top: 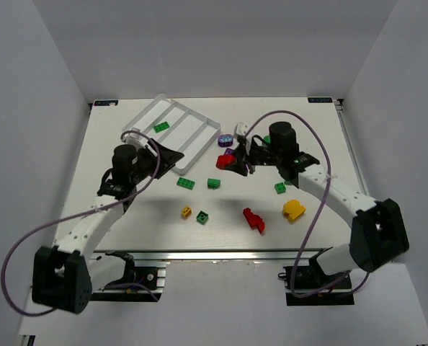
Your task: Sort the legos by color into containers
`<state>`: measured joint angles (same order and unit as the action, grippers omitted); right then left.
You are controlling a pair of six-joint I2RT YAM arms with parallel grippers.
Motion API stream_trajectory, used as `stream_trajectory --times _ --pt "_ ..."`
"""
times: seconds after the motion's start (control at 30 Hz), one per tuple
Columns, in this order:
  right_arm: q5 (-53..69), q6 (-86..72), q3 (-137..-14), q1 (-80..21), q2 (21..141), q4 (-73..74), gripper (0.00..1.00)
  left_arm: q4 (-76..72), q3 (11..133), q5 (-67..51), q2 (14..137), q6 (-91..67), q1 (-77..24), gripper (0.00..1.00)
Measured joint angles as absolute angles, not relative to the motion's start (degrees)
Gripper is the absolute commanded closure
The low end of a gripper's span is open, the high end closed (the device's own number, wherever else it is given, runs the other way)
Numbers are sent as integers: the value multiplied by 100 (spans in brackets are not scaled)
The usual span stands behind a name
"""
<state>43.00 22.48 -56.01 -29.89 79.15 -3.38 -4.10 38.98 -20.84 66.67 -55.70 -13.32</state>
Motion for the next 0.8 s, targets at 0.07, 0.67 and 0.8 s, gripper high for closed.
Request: stream_trajectory --times 0.07,0.67,0.8 --pt "3994 1955 -6071 -3085 8392 -322 100 -106 3898 -1723 6077 -5454 -1321 31" --pt "2062 246 -11382 -3940 13367 27 100 3566 3983 1179 3830 -5186 -1308 22" --pt "1968 180 -11909 -3942 14007 -115 85 3833 3981 1297 3472 -5264 -1308 17"
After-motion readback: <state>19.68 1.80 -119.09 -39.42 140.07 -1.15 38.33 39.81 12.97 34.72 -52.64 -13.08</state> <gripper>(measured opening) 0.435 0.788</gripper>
